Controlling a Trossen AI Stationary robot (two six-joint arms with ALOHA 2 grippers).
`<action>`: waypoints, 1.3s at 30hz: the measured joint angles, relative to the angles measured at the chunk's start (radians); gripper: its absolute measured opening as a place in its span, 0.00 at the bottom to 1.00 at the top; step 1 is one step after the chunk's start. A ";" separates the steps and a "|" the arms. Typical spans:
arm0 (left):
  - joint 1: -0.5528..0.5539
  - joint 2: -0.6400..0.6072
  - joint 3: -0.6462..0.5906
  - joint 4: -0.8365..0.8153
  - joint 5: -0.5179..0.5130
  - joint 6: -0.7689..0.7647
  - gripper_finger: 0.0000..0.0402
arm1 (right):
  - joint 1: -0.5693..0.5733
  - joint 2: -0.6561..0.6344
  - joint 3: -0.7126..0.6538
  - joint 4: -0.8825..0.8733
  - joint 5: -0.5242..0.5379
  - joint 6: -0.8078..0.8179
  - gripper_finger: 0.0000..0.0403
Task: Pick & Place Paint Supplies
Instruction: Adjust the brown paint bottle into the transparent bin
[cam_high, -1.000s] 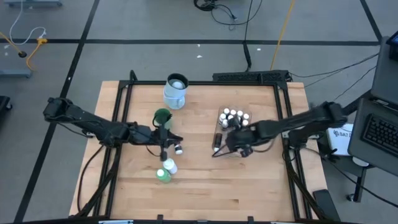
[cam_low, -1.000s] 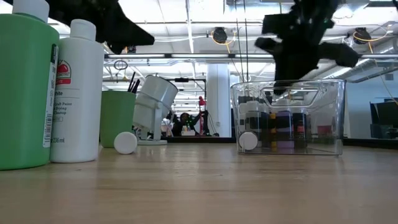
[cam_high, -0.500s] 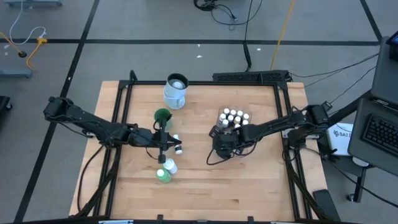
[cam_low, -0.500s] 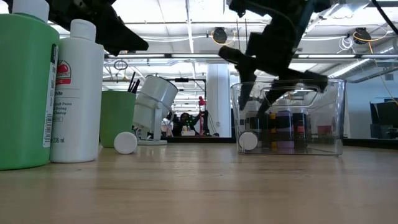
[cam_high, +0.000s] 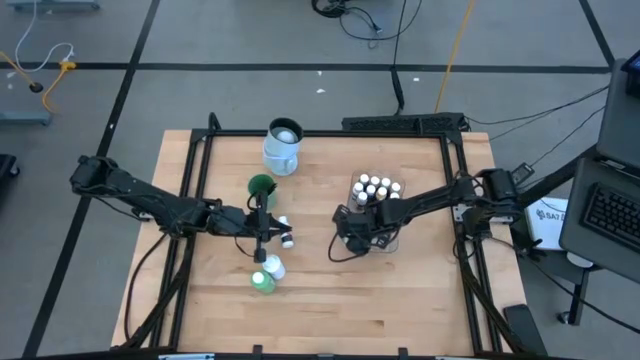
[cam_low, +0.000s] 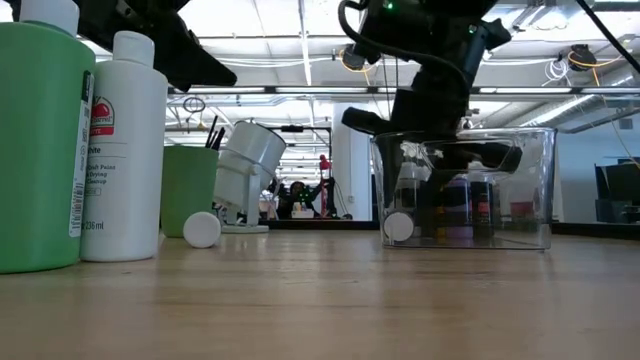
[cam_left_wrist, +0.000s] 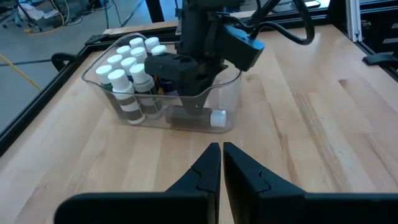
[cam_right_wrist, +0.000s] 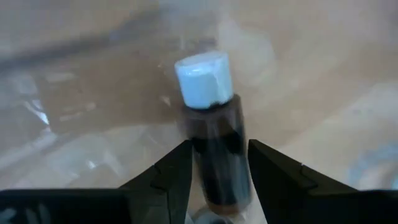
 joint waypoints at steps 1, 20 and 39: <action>0.000 0.000 0.000 -0.001 0.000 0.000 0.06 | -0.001 0.005 0.000 0.001 -0.007 -0.005 0.37; 0.000 0.000 0.000 -0.027 0.004 -0.062 0.06 | -0.054 0.003 -0.124 0.096 -0.130 -0.096 0.37; 0.000 0.000 0.000 -0.020 0.004 -0.110 0.06 | -0.051 0.004 -0.235 0.267 -0.087 -0.131 0.08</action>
